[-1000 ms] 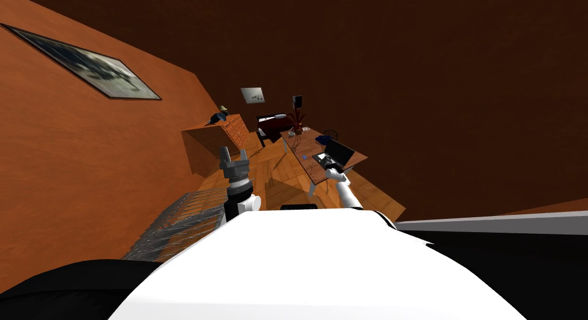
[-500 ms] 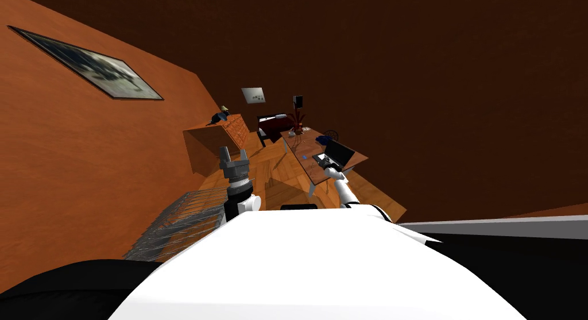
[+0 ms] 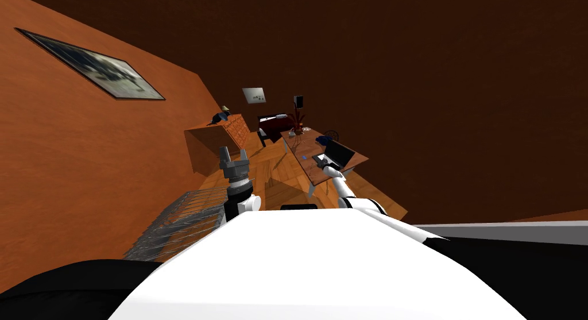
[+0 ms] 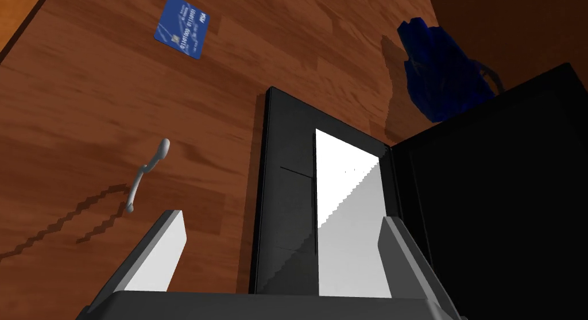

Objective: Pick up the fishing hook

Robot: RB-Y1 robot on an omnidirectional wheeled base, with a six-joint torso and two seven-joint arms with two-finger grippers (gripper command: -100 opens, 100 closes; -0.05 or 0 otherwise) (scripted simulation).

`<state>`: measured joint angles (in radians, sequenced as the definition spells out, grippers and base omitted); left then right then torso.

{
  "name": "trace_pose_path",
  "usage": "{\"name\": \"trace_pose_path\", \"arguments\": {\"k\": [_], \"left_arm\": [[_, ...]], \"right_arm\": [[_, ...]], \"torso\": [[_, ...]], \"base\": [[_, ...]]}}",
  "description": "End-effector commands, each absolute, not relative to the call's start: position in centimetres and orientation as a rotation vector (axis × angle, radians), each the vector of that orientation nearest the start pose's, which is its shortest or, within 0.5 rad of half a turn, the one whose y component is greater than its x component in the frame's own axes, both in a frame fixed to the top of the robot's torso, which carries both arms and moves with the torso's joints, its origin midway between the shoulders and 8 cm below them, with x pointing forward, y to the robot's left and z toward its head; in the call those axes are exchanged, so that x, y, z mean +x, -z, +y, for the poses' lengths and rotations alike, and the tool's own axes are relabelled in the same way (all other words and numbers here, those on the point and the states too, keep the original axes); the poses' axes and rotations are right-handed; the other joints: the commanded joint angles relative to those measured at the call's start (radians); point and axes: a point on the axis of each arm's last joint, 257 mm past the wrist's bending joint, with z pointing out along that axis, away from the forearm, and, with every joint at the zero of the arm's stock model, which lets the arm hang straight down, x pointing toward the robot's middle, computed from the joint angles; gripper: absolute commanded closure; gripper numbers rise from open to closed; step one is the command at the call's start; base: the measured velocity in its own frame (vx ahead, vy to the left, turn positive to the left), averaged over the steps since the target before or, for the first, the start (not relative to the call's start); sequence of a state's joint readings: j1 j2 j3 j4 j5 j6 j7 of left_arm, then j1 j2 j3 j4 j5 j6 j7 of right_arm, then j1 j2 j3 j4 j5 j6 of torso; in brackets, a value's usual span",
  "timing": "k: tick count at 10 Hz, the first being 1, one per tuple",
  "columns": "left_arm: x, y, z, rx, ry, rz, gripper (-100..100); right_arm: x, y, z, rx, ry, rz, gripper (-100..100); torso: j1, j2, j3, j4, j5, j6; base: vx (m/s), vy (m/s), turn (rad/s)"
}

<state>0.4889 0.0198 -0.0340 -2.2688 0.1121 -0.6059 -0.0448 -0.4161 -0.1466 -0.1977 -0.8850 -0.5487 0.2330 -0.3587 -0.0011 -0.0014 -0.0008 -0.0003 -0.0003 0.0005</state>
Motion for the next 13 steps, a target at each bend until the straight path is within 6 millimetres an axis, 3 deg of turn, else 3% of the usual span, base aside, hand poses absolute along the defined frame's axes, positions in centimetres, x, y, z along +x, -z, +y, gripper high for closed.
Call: {"name": "trace_pose_path", "arguments": {"k": [1, 4, 10, 13], "left_arm": [[32.8, -4.1, 27.8, -0.623, 1.387, 0.493, 0], [32.8, -4.1, 27.8, -0.623, 1.387, 0.493, 0], [32.8, -4.1, 27.8, -0.623, 1.387, 0.493, 0], [32.8, -4.1, 27.8, -0.623, 1.387, 0.493, 0]], "right_arm": [[59.9, 38.6, -28.6, -2.869, 1.684, -1.015, -100], [59.6, 40.8, -27.2, -2.865, 1.552, -0.904, -100], [59.1, 42.6, -25.5, -2.848, 1.435, -0.808, -100], [58.4, 44.0, -22.7, -2.805, 1.309, -0.695, -100]], "torso": [[0.0, 0.0, 0.0, 0.0, 0.0, 0.0], [0.0, 0.0, 0.0, 0.0, 0.0, 0.0], [0.0, 0.0, 0.0, 0.0, 0.0, 0.0], [0.0, -0.001, 0.0, 0.0, 0.0, 0.0]], "base": [[0.016, -0.02, 0.015], [0.018, -0.022, 0.014], [0.019, -0.019, 0.008], [0.032, -0.026, 0.012]]}}
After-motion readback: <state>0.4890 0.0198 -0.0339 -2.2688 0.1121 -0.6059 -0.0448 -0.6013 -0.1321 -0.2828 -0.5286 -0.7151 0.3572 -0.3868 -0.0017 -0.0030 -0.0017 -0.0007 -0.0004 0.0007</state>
